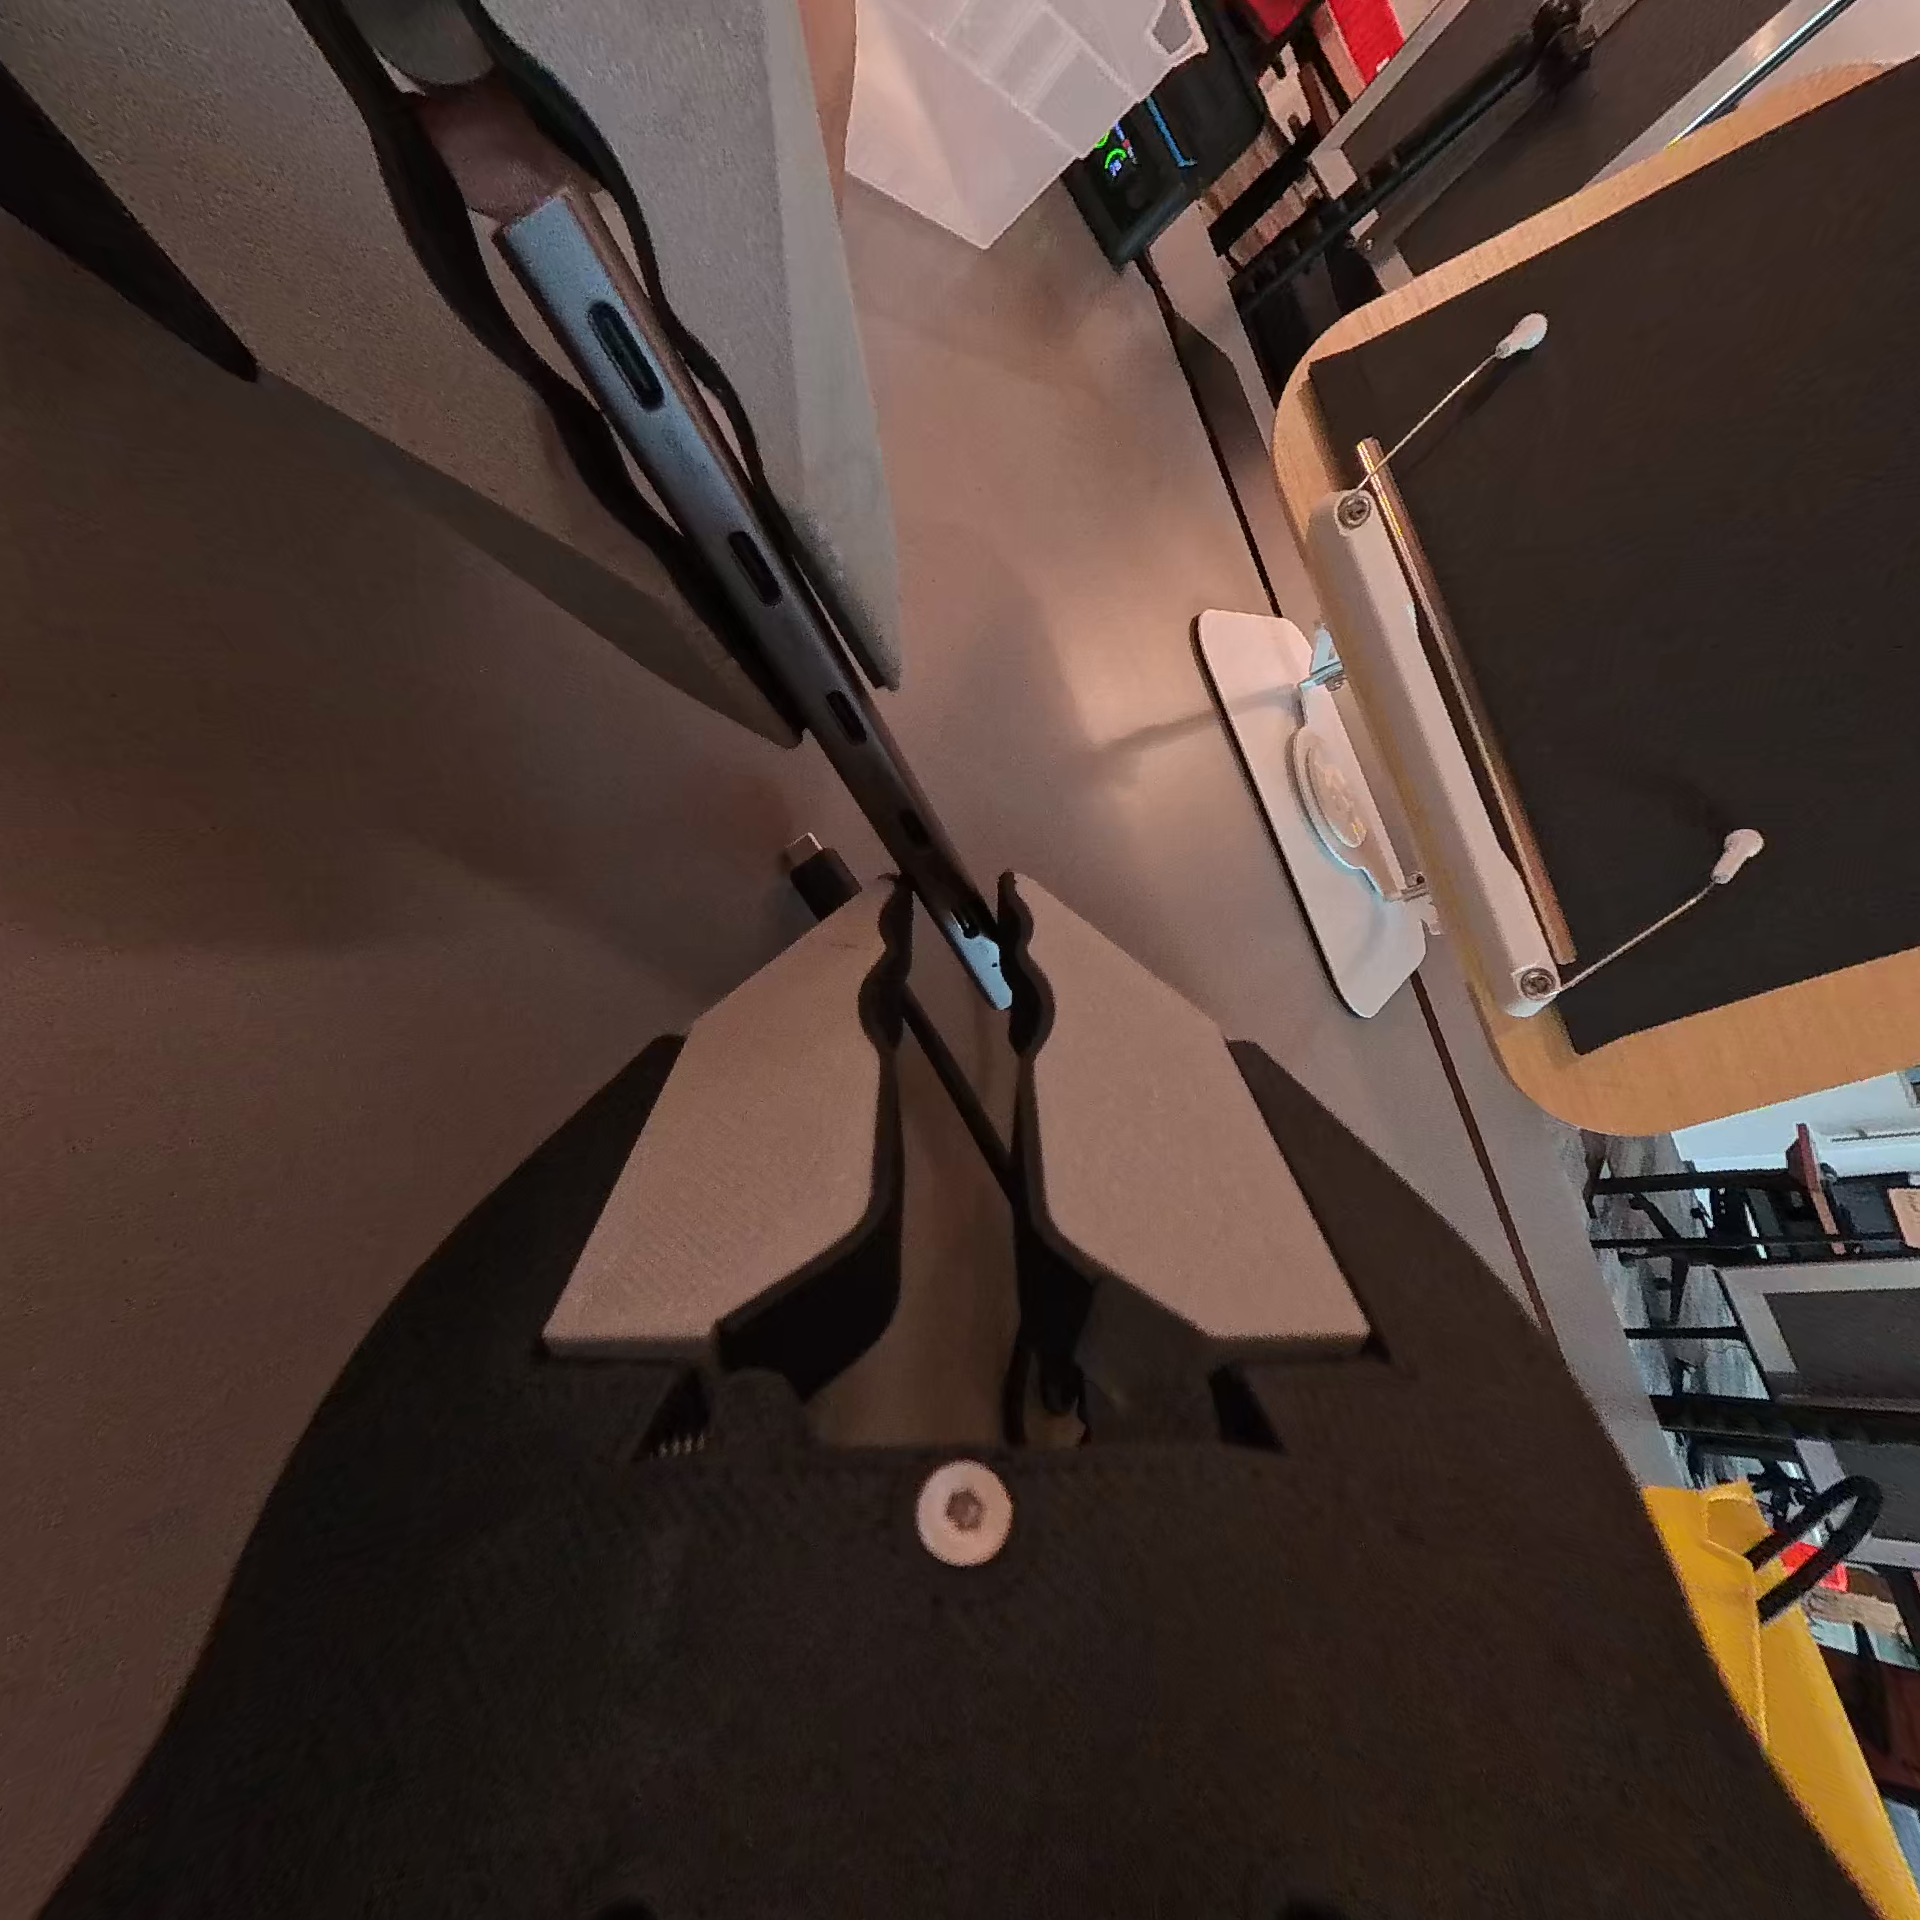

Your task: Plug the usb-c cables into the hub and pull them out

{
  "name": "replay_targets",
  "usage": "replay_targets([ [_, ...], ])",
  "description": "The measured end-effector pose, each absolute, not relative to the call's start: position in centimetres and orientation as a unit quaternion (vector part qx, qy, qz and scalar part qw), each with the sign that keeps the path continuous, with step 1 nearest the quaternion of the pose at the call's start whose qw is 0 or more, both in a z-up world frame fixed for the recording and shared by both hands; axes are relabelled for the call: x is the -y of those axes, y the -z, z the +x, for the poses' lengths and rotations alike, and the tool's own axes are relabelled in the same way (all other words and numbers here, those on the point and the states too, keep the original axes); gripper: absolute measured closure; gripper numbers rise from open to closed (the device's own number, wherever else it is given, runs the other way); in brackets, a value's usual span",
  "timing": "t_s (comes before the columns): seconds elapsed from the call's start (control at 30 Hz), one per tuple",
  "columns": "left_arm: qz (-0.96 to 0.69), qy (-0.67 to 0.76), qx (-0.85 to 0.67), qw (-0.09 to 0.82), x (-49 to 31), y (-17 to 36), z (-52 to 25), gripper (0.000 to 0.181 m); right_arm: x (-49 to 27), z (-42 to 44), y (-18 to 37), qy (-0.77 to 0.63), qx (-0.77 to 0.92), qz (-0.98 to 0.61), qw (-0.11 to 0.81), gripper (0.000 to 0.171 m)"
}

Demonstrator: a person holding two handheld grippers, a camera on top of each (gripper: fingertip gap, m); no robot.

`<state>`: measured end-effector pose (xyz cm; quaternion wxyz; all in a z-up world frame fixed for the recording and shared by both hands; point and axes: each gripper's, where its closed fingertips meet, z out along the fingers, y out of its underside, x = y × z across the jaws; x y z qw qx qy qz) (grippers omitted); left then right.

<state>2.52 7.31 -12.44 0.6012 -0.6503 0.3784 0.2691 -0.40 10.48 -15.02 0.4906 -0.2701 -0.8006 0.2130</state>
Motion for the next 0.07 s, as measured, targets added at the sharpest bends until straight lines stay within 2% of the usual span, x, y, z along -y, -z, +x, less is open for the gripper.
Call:
replay_targets([
  [0.07,-0.648,-0.273,-0.379,0.601,-7.29,12.37,2.55,0.173,-10.63,-0.43,15.02,-0.214,0.799,-0.27,0.492,0.157],
])
